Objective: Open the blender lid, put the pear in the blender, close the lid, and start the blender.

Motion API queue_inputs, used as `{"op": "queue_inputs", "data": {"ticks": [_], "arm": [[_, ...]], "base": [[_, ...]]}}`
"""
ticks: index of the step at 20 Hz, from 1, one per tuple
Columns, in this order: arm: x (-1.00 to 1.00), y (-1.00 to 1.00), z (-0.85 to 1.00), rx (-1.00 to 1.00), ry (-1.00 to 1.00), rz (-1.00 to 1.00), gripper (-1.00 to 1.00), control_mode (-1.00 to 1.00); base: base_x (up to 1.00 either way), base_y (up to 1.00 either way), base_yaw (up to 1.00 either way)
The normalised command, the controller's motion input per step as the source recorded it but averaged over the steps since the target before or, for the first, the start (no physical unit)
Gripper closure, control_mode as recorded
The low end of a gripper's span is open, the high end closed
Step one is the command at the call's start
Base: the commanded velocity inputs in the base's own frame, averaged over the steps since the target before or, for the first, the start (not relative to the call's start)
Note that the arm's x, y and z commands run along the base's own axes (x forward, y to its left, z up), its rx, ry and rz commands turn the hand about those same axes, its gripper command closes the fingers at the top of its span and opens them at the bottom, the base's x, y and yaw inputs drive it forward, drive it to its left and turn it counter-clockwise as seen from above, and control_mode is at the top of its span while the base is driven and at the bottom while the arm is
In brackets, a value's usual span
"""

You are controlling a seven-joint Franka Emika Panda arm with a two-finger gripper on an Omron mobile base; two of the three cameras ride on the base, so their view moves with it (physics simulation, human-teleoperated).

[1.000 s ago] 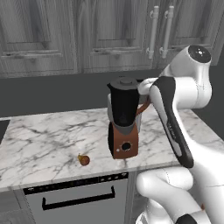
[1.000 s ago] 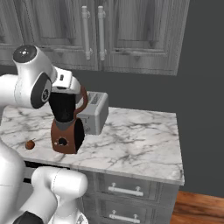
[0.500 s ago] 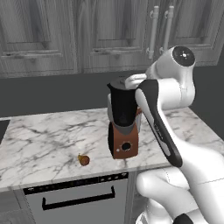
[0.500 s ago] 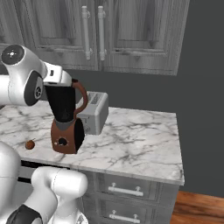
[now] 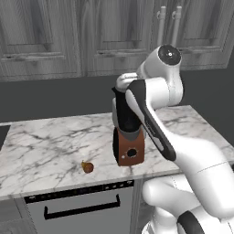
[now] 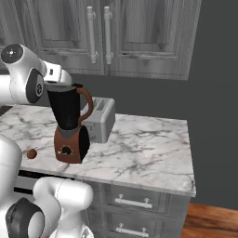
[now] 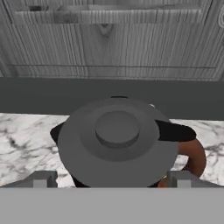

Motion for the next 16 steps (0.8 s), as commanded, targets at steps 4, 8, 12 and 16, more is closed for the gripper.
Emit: {"op": "queue_inputs", "data": {"ticks": [4, 8, 12, 16], "arm": [[0.34, 0.0, -0.14, 0.0, 0.04, 0.0, -1.0, -1.0], [0.17, 0.0, -0.11, 0.0, 0.01, 0.0, -1.0, -1.0], [0.13, 0.0, -0.11, 0.0, 0.03, 0.0, -1.0, -1.0], [0.25, 0.03, -0.06, 0.0, 0.08, 0.0, -1.0, -1.0]], "base": [[0.0, 0.0, 0.0], [0.0, 0.0, 0.0], [0.0, 0.0, 0.0], [0.0, 0.0, 0.0]]}}
